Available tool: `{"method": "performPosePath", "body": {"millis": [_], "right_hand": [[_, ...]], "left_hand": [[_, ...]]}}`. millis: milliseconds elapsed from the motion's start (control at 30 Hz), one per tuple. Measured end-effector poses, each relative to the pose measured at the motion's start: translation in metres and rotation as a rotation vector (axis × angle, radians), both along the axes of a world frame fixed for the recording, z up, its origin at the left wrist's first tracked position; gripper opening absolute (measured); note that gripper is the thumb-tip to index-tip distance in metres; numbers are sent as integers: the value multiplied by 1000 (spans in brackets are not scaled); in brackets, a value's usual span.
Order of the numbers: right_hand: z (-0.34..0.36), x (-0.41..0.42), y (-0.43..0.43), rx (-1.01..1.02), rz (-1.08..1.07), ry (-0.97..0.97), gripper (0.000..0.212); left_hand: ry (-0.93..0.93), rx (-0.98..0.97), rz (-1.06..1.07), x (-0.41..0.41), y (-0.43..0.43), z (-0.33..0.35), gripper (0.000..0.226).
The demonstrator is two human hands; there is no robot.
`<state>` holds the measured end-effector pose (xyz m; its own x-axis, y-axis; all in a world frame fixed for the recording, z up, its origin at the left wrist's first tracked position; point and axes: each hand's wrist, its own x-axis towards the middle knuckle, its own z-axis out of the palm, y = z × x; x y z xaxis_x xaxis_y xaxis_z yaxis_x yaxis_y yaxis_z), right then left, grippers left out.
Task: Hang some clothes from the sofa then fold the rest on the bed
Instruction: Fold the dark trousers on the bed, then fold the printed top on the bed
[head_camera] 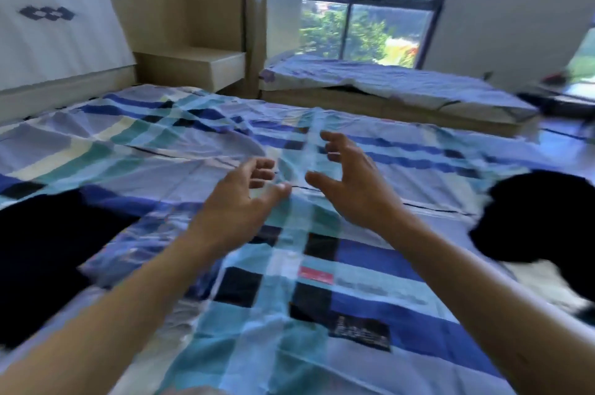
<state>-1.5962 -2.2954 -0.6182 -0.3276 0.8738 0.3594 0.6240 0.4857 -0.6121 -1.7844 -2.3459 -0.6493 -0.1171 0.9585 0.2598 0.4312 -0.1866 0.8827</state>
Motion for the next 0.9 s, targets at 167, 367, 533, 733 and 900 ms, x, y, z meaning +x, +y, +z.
{"method": "performPosePath", "body": {"millis": [167, 367, 533, 733, 900], "right_hand": [[-25, 147, -16, -16, -244, 41, 66], [-72, 258, -18, -97, -478, 118, 59], [-112, 323, -7, -122, -633, 19, 53], [-151, 379, 15, -365, -780, -363, 49], [-175, 385, 29, -280, -855, -582, 40]], "left_hand": [[-35, -60, -247, 147, 10, -24, 67], [-5, -111, -375, 235, 13, -54, 51], [98, -135, -380, 238, 15, -83, 30], [247, -183, -387, 236, 12, -101, 39], [265, -176, -397, 240, 11, -100, 41]]}}
